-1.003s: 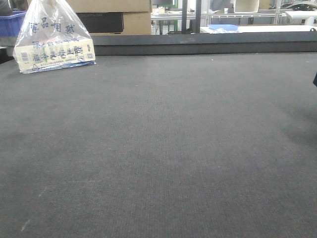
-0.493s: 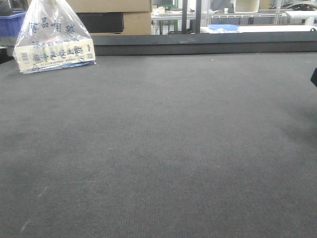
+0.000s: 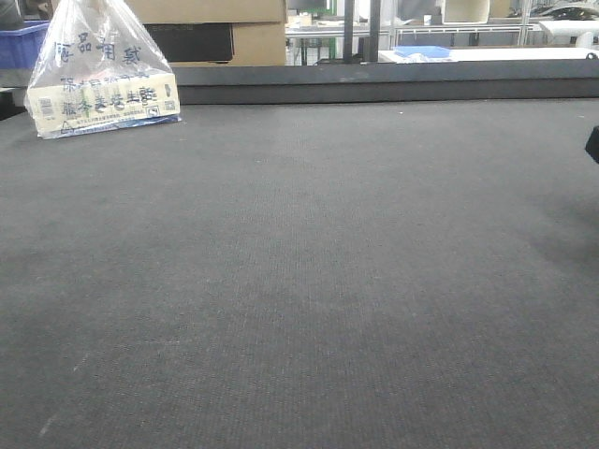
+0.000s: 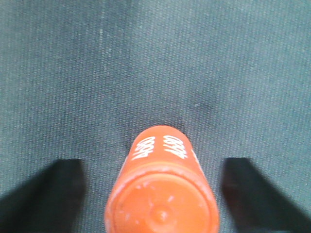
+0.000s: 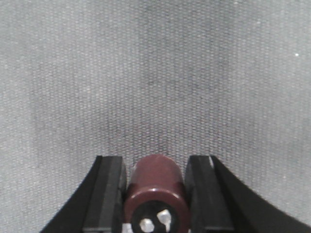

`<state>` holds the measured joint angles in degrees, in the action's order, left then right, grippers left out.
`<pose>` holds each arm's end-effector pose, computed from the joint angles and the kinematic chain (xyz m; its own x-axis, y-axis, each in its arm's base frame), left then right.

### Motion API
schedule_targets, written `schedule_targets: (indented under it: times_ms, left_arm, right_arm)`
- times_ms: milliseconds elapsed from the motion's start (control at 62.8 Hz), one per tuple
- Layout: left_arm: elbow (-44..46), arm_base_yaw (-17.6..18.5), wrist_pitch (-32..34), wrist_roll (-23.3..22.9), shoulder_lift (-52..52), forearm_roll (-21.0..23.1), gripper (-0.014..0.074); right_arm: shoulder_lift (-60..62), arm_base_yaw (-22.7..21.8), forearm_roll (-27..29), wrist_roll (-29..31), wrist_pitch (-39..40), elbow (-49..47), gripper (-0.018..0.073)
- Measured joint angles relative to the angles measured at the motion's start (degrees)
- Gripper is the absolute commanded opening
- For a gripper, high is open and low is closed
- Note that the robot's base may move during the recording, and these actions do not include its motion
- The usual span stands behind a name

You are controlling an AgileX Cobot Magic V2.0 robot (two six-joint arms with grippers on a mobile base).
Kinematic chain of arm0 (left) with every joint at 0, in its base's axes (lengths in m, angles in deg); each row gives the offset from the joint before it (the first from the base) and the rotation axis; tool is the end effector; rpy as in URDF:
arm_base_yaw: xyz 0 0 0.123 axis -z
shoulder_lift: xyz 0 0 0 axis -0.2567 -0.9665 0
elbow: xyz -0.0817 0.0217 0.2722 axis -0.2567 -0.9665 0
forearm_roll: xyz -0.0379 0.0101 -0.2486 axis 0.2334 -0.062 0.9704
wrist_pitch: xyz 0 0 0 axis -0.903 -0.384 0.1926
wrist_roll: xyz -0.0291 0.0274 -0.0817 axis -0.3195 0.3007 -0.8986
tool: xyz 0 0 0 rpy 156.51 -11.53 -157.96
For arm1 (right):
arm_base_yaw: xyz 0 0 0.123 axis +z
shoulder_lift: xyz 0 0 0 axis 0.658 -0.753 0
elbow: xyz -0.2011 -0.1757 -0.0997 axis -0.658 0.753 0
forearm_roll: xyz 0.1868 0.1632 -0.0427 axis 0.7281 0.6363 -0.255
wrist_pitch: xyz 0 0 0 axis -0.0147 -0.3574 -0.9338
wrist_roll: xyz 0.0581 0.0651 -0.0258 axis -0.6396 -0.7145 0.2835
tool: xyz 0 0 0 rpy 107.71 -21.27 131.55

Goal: Place cylindrical capacitor in blue bin on shelf
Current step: 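Lift both held capacitors up off the gray table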

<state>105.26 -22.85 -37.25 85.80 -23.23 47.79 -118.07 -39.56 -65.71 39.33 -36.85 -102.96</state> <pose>0.2913 0.0473 0.2458 -0.9531 -0.1336 -0.2717 -0.1575 0.9852 0.0682 0.2915 0.0183 0.2130 -0.9593 0.0211 -0.2816 -0.0135 0.9926 0.1204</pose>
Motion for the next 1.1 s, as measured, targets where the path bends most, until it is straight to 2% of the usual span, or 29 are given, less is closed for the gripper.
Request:
schedule_targets:
  times_ms: [32, 175, 446, 621, 796, 939, 1098]
  left_arm:
    - [0.0, 0.0, 0.0, 0.0, 0.0, 0.0, 0.019]
    - [0.0, 0.0, 0.1, 0.2, 0.0, 0.0, -0.011]
    - [1.7, 0.0, -0.1, 0.2, 0.6, -0.3, -0.0111]
    - [2.4, 0.0, 1.9, 0.2, 6.7, 0.1, -0.0111]
    - [0.2, 0.0, 9.0, 0.2, 16.1, 0.4, -0.0111]
    - [-4.5, 0.0, 16.9, 0.2, 24.1, 0.8, -0.0111]
    - [-11.3, 0.0, 26.1, 0.2, 32.3, 1.0, -0.0111]
  right_arm:
    - [0.0, 0.0, 0.0, 0.0, 0.0, 0.0, -0.0167]
    - [0.0, 0.0, 0.1, 0.0, 0.0, 0.0, -0.0167]
    - [3.2, 0.0, 0.1, -1.0, 0.5, 0.0, -0.0161]
    - [9.5, 0.0, 0.1, -1.3, 1.9, 0.0, -0.0162]
    - [17.0, 0.0, 0.1, -1.4, 4.2, 0.0, -0.0162]
    - [23.3, 0.0, 0.1, -1.4, 10.3, 0.4, -0.0162]
    - [29.2, 0.0, -2.4, -1.4, 16.8, 3.4, -0.0162]
